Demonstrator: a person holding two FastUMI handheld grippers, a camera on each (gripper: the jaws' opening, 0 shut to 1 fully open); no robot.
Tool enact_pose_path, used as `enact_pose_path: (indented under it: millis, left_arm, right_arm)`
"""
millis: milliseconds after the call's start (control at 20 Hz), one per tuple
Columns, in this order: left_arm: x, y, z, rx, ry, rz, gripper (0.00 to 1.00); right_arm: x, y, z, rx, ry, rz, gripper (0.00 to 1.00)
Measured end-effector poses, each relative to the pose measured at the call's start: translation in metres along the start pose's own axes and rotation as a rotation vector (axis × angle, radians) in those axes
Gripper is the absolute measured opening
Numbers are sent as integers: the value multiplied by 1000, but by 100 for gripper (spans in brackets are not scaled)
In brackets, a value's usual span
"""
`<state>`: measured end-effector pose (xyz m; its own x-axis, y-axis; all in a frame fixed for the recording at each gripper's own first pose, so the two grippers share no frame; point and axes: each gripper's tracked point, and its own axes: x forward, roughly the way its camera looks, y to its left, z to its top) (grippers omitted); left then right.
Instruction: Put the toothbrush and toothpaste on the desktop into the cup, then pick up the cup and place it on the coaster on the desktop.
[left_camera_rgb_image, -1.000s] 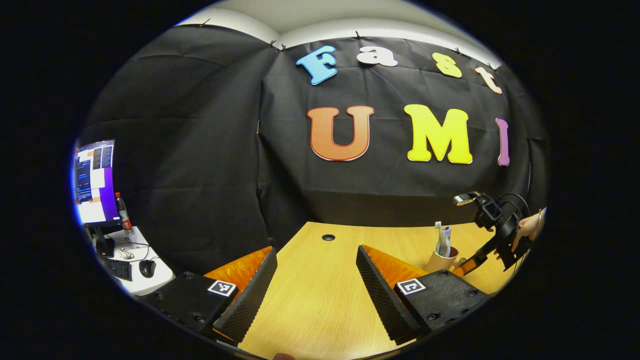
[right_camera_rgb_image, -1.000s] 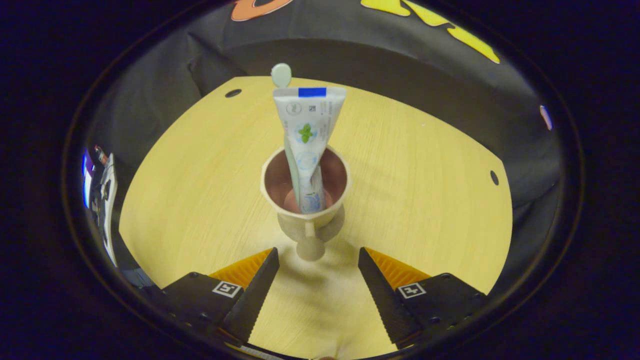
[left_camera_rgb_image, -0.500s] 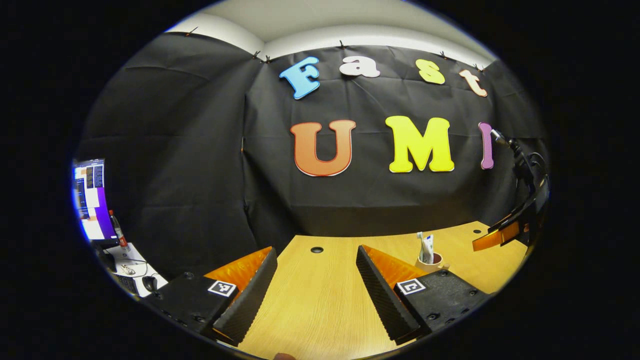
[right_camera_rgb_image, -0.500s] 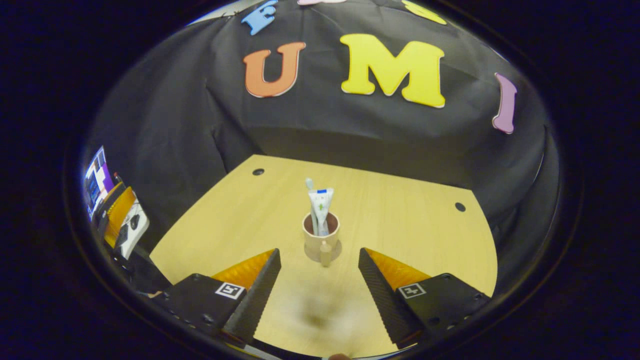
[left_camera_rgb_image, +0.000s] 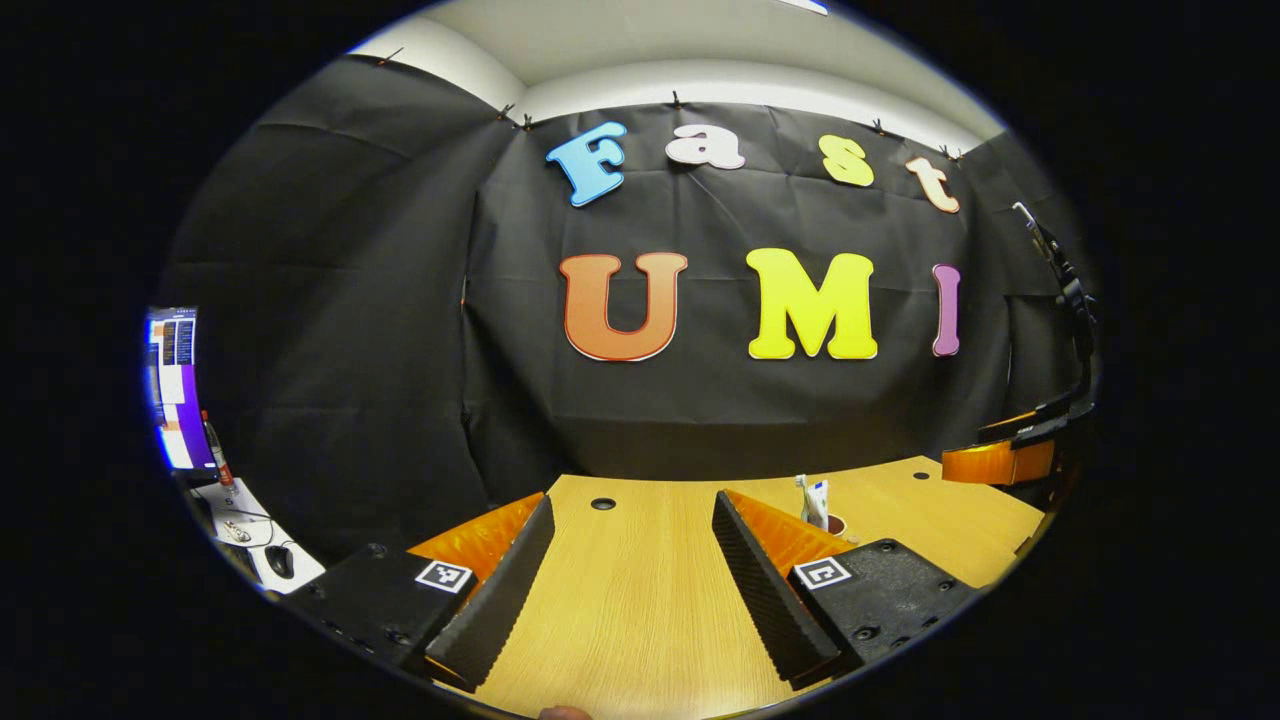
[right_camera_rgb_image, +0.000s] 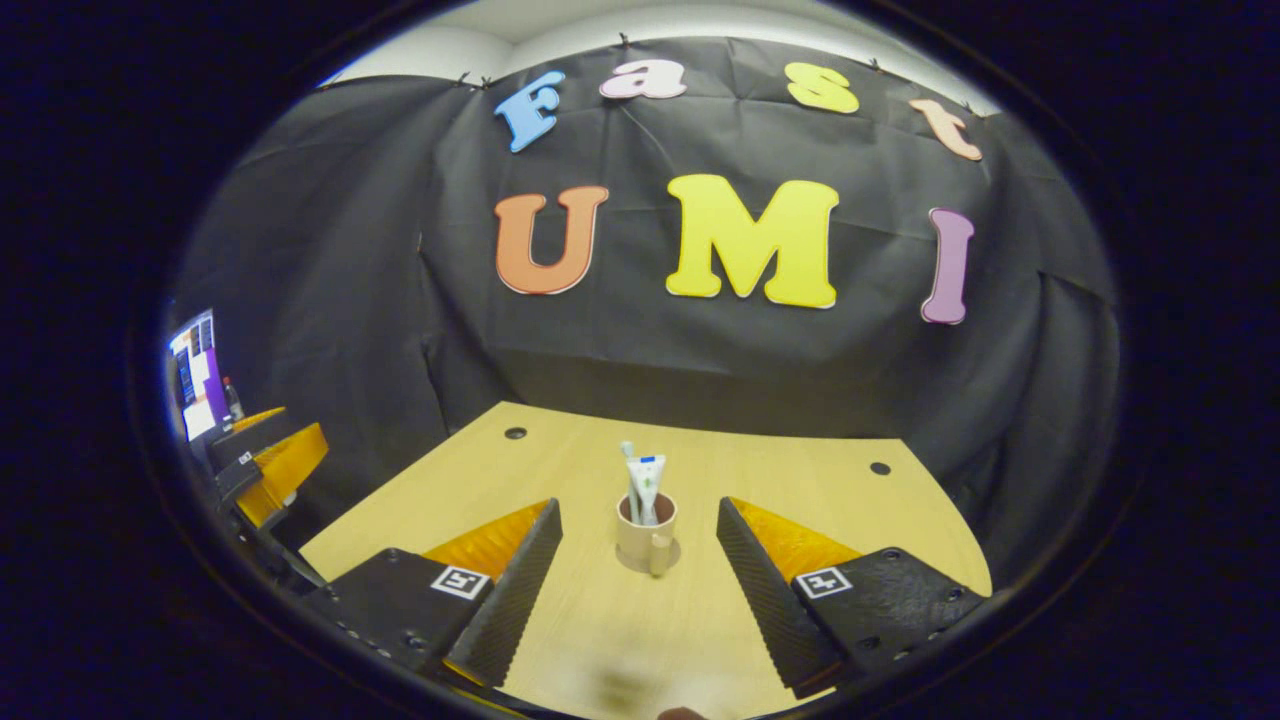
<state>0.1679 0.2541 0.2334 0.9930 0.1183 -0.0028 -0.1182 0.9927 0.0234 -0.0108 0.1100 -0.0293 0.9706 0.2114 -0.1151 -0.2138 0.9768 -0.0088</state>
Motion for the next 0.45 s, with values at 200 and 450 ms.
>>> enact_pose_path:
  millis: [200,450]
  left_arm:
    - [0,8,9,4,-16,25,100]
    - [0,10,14,46,-35,36,100]
  right_arm:
    - [8,6,2,-8,5,6,95]
    - [12,3,3,-28,-19,-16,95]
